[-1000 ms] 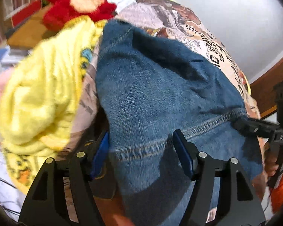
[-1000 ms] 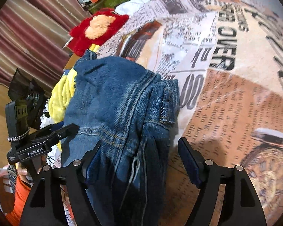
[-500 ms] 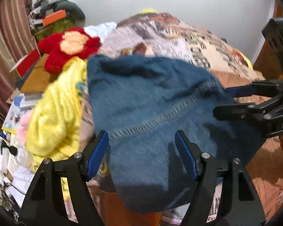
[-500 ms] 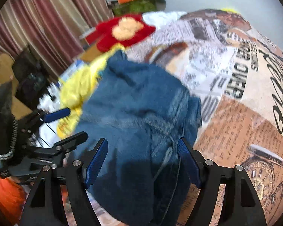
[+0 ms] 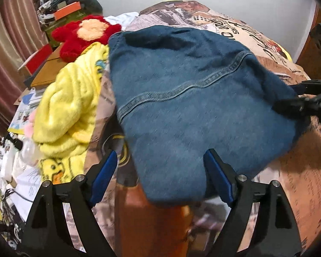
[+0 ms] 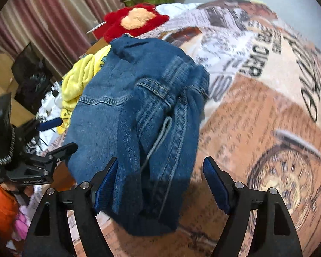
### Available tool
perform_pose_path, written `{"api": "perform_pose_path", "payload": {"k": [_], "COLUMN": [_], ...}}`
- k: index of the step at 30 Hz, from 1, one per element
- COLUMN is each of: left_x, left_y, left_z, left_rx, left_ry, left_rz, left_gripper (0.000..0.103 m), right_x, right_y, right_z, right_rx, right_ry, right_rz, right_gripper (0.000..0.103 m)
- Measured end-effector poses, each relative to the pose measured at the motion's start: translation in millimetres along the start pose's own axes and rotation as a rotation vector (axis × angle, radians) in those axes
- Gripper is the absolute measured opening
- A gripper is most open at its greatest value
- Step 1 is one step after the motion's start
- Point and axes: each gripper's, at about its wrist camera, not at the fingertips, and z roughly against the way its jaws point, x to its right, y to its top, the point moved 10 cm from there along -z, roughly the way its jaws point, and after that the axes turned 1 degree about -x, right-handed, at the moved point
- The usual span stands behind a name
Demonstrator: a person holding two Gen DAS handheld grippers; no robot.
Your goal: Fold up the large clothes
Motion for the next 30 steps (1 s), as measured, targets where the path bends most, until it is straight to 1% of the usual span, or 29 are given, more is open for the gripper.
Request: {"api": "perform_pose_path", "payload": {"k": [3, 5, 7, 10, 11, 14, 17, 19, 22, 25, 26, 28, 30], "left_x": [-9, -16, -26, -35, -37, -47, -54, -56, -60, -63, -65, -66, -67], "left_y": [-4, -2, 5, 21, 29, 54, 76, 91, 107, 119, 123, 129, 136], "left_z": [6, 10, 16, 25, 27, 30, 25, 18, -1, -30, -44, -62, -75], "left_rx": [-0.003, -0.002, 0.021, 0.064, 0.079, 0.127, 0.153, 0.164, 0.152, 0.11, 0.083, 0.059, 0.054], "left_ry": [-0.005, 0.026, 0.068, 0.088, 0.091, 0.11, 0.111, 0.098, 0.075, 0.043, 0.038, 0.039, 0.044], "left_rz": [0.037, 0.048, 0.042, 0.042, 0.043, 0.045, 0.059, 0.073, 0.097, 0.126, 0.139, 0.144, 0.143], "left_gripper": [0.084, 0.084, 0.084, 0.084, 0.084, 0.084, 0.085, 0.086, 0.087, 0.087, 0.087, 0.087, 0.087], "right_x": [2, 2, 1, 5, 7, 10, 11, 9, 4, 0, 0, 2, 10], "right_y": [-2, -1, 1, 11, 18, 37, 60, 75, 96, 112, 116, 120, 124], "right_z": [9, 17, 24, 38, 44, 53, 53, 47, 30, 5, -5, -25, -41], "right_rx": [-0.001, 0.01, 0.024, 0.068, 0.089, 0.131, 0.159, 0.166, 0.154, 0.124, 0.11, 0.073, 0.05], "right_ry": [0.004, -0.022, -0.039, -0.099, -0.103, -0.082, -0.064, -0.054, -0.035, -0.037, -0.034, -0.028, -0.047], "right_rz": [-0.007, 0.017, 0.04, 0.064, 0.065, 0.033, 0.005, 0.002, 0.015, 0.038, 0.046, 0.046, 0.043], "right_gripper": [0.077, 0.077, 0.077, 0.077, 0.077, 0.077, 0.077, 0.077, 0.077, 0.077, 0.077, 0.077, 0.077]}}
